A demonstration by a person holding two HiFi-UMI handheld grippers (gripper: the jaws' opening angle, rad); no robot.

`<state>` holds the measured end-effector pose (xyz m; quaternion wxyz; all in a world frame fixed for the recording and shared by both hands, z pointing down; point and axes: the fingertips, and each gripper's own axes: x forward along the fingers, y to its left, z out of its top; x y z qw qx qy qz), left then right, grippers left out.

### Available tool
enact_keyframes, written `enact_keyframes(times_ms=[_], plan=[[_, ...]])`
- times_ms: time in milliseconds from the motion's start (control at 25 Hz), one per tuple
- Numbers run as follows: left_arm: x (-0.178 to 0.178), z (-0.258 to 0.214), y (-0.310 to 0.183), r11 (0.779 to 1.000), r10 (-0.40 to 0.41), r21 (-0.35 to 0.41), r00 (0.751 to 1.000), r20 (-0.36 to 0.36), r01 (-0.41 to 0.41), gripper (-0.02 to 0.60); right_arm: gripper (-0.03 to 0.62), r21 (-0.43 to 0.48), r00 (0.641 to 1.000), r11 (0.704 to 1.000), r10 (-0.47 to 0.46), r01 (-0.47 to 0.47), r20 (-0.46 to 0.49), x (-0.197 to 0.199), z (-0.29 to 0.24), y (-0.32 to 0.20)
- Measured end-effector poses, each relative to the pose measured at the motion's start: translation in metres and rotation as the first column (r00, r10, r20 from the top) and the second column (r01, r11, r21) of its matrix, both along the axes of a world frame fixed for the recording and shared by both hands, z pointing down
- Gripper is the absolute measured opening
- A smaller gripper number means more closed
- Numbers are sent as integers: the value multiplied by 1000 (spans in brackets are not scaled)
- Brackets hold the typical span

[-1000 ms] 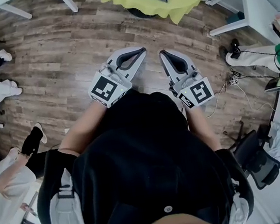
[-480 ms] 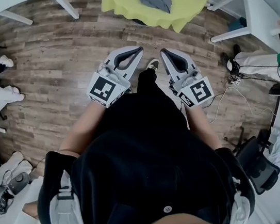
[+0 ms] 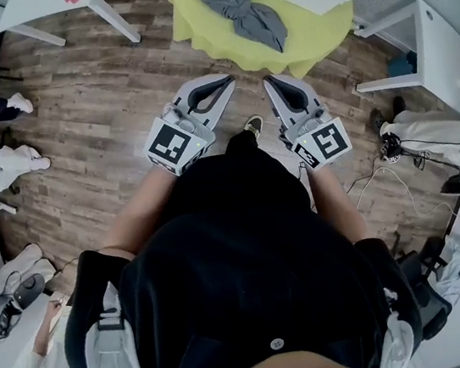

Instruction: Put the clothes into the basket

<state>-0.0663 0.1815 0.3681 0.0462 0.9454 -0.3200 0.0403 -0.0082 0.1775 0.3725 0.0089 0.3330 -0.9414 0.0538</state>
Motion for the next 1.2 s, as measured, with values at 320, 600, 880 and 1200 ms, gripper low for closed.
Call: enact_keyframes(times_ms=[320, 600, 880, 1200], plan=[[32, 8, -73, 998, -67, -18, 997, 25, 67, 11, 26, -70, 999, 997, -46, 45, -18, 37, 23, -73], [58, 9, -117, 994, -113, -7, 993, 28, 114, 11, 26, -103, 995, 991, -94, 90, -32, 64, 41, -116], [55, 31, -155, 990, -133, -33, 990, 51, 134, 11, 26, -148, 988, 981, -134, 122, -79, 56, 65, -150], [44, 65, -218, 994, -77, -66, 994, 74, 82, 11, 27, -201, 986, 977, -102, 74, -135, 44, 94, -208]])
